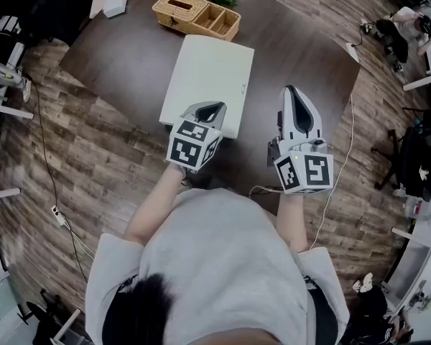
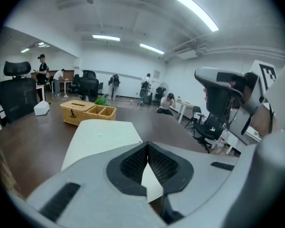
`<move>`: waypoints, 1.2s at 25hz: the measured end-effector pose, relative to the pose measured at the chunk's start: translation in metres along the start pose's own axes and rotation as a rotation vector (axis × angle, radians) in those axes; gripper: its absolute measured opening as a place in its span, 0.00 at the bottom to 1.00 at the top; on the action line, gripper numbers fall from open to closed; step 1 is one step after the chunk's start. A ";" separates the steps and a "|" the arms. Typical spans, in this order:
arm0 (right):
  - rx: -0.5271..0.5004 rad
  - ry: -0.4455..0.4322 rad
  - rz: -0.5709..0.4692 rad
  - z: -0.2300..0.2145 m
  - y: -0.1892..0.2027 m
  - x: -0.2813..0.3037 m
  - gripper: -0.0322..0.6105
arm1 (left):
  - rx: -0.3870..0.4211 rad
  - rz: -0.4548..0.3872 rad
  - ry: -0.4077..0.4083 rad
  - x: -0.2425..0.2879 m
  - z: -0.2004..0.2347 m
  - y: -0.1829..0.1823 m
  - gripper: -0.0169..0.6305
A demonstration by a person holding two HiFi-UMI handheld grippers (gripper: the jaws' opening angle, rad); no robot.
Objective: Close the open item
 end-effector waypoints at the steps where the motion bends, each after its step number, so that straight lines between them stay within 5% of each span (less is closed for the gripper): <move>1: -0.002 0.000 0.000 0.004 -0.001 0.000 0.07 | -0.003 -0.023 -0.002 -0.008 0.002 -0.003 0.04; 16: -0.054 0.027 0.008 0.067 -0.005 -0.014 0.07 | 0.037 -0.299 -0.044 -0.122 0.034 -0.025 0.04; 30: -0.096 0.058 0.008 0.118 -0.008 -0.024 0.07 | 0.057 -0.447 -0.129 -0.196 0.068 -0.022 0.04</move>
Point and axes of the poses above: the fingertips, and each gripper's own axes: x forward along the fingers, z to its left, y out of its underside, the point moved 4 cm from there along -x, backward along the fingers, and after that the axes turned 8 degrees about z, right-handed, at the moved point
